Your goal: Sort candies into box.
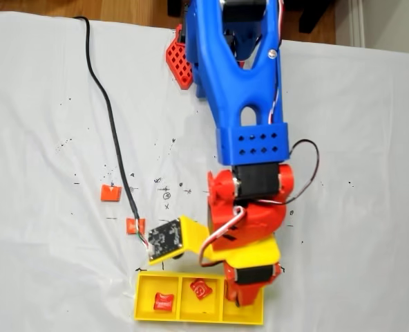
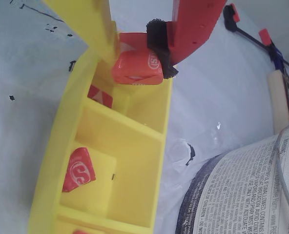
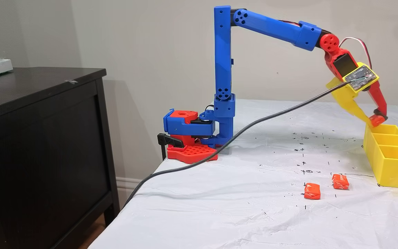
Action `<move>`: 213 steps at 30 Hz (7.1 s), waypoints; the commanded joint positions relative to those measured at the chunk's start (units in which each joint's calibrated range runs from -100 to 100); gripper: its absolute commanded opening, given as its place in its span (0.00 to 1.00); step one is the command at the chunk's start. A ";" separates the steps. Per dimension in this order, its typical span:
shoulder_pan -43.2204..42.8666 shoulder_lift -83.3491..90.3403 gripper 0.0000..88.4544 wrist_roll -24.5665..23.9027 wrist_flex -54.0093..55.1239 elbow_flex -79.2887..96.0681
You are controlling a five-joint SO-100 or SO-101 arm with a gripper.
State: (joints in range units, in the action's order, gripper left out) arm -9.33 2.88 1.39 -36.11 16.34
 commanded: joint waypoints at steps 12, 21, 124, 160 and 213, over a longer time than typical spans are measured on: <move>-0.91 0.09 0.04 -0.24 1.20 -6.83; -0.73 -0.76 0.27 -0.49 1.03 -7.19; 25.45 -22.72 0.26 17.97 -33.35 -25.58; 14.49 10.95 0.00 4.54 -18.29 -9.83; 7.97 -1.43 0.28 1.76 -6.83 -8.74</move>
State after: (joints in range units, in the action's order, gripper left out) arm -1.76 -3.30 3.15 -42.62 9.41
